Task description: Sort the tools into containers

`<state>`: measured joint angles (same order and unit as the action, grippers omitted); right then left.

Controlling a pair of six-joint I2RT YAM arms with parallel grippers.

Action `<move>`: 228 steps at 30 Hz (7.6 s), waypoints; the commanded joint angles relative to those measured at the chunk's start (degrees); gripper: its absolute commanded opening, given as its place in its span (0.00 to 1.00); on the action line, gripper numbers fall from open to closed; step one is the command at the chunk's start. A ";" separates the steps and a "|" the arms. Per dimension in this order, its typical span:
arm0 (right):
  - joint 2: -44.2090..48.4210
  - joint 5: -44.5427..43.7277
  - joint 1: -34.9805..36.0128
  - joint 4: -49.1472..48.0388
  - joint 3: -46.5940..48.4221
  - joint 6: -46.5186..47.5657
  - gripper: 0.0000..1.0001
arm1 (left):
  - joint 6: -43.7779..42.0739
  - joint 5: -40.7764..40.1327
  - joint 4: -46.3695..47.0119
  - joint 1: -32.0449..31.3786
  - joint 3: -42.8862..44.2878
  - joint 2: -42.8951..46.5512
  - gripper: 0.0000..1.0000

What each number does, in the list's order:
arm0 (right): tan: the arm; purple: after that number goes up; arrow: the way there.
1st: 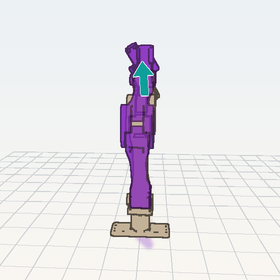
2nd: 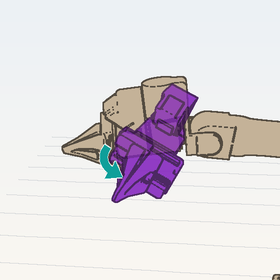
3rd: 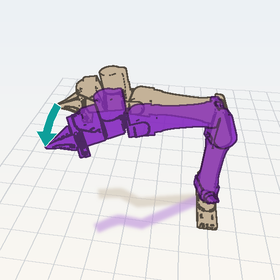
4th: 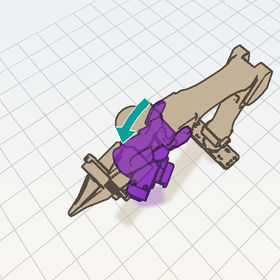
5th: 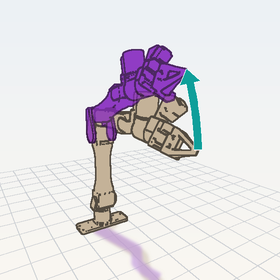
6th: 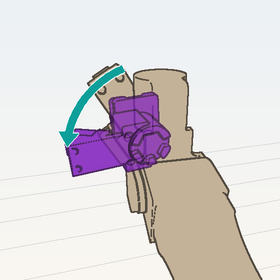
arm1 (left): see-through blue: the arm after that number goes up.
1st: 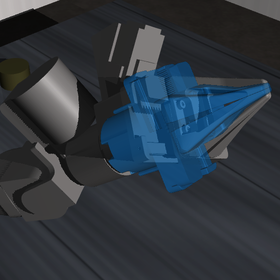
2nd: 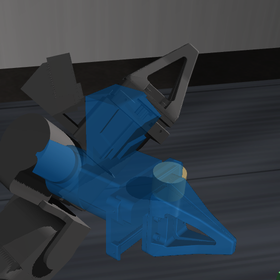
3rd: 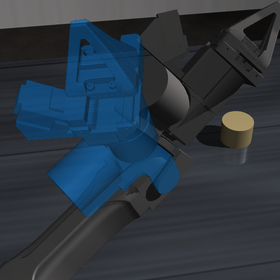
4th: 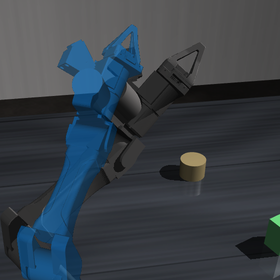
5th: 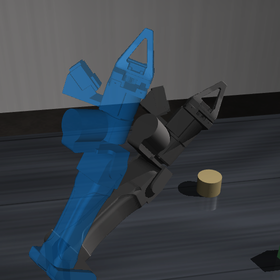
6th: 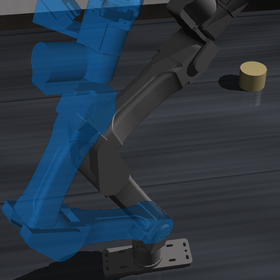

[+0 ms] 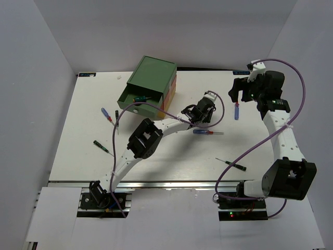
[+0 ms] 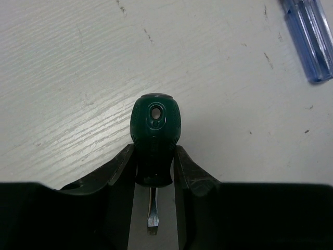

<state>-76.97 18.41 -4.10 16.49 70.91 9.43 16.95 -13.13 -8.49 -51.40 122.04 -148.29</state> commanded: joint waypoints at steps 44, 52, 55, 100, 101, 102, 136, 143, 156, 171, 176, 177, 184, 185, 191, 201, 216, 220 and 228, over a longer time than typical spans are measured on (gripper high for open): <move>-0.55 15.07 2.78 -0.32 -3.76 1.29 0.79 | 45.27 2.40 -8.10 28.89 -57.62 76.40 0.05; -0.11 14.98 2.87 -0.32 -3.94 1.20 0.79 | 48.35 4.34 -13.66 30.21 -51.11 69.89 0.27; -0.20 14.98 2.87 -0.32 -3.94 1.12 0.79 | 48.53 4.69 -13.83 30.30 -50.41 69.28 0.40; -27.09 9.63 38.64 -1.28 32.62 12.99 0.61 | 40.09 15.32 1.28 32.93 -91.27 107.08 0.25; -27.18 8.84 38.81 -1.81 32.62 12.46 0.58 | 40.18 16.19 2.94 33.29 -91.62 106.28 0.25; -27.27 8.31 39.08 -2.16 32.62 11.50 0.56 | 40.18 17.16 4.35 34.07 -92.59 104.45 0.25; -23.05 2.68 39.26 -5.94 27.88 9.99 0.35 | 37.98 31.23 21.50 41.38 -74.85 70.95 0.21; -22.08 2.33 39.25 -5.95 26.91 9.90 0.36 | 37.37 32.37 21.76 42.26 -68.97 63.84 0.21; -17.17 3.47 36.71 -5.50 21.90 10.43 0.38 | 37.10 35.36 21.68 42.69 -60.34 55.65 0.22; -10.13 14.51 26.53 -0.51 14.70 11.92 0.50 | 35.87 36.95 20.19 43.22 -60.07 56.51 0.39; -10.65 27.62 18.70 5.03 12.15 13.15 0.67 | 34.91 36.24 20.79 43.92 -68.49 62.59 0.58; -10.66 30.16 16.77 5.74 11.53 14.46 0.67 | 34.99 36.85 21.84 44.01 -69.64 63.47 0.59; -9.43 34.32 11.84 6.80 6.17 16.32 0.66 | 34.55 45.02 26.58 44.72 -70.89 57.17 0.65; -9.17 34.32 11.66 6.54 5.73 16.32 0.66 | 35.60 45.73 27.73 44.89 -70.80 56.10 0.63; -8.37 34.32 10.34 6.27 4.32 17.02 0.64 | 36.93 49.95 33.27 44.98 -67.11 47.84 0.55; -8.81 34.50 9.11 6.54 3.79 17.46 0.64 | 37.02 51.53 34.95 44.98 -62.54 43.26 0.54; -8.99 34.06 8.67 6.63 3.71 17.55 0.64 | 38.51 52.32 35.12 45.59 -59.55 38.43 0.49; -9.07 34.06 8.49 6.54 3.62 17.46 0.64 | 38.42 52.59 35.12 45.59 -58.76 37.64 0.49; -8.99 34.06 8.49 6.45 3.79 17.29 0.64 | 38.33 52.85 35.21 45.95 -59.46 37.63 0.35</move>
<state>-87.42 51.18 4.82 23.24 75.09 26.17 56.05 40.58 26.59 -5.96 62.06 -111.26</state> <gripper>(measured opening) 0.643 0.365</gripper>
